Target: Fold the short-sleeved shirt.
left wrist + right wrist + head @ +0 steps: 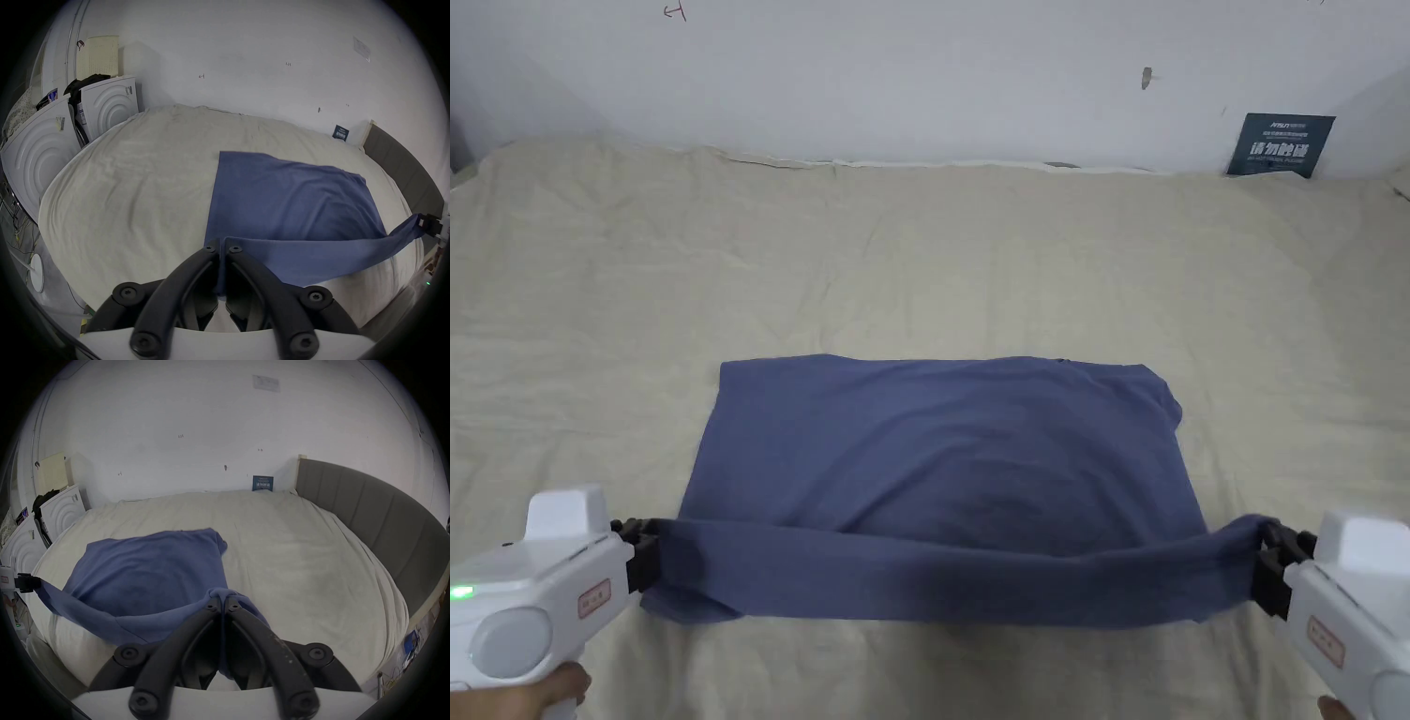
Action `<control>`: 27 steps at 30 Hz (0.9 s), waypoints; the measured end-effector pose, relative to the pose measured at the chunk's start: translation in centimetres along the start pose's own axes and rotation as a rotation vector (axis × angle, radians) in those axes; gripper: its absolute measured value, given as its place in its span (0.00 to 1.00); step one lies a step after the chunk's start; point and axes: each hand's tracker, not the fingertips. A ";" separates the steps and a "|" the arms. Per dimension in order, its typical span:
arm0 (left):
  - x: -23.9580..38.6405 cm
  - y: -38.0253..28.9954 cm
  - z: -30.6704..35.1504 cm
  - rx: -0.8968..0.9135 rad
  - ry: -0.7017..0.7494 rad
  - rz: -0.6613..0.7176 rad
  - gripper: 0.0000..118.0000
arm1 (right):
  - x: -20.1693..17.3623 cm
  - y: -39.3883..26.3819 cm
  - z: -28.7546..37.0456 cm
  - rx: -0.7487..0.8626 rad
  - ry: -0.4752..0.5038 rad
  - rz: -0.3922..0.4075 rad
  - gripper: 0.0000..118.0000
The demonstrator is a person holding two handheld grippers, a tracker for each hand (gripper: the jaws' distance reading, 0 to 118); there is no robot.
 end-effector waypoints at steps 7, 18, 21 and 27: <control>0.9 3.5 -6.1 -0.009 0.029 -0.076 0.03 | -0.6 3.2 -8.1 -0.032 -0.015 0.028 0.03; 1.0 2.7 -16.6 -0.234 0.077 -0.104 0.03 | -4.1 1.9 -16.3 -0.246 -0.087 -0.041 0.03; 1.1 2.3 -17.1 -0.225 0.080 -0.102 0.06 | -4.8 1.4 -16.3 -0.284 -0.093 -0.058 0.03; 1.3 3.7 -14.4 -0.199 0.083 -0.130 0.98 | -4.6 2.8 -13.8 -0.243 -0.071 -0.075 0.71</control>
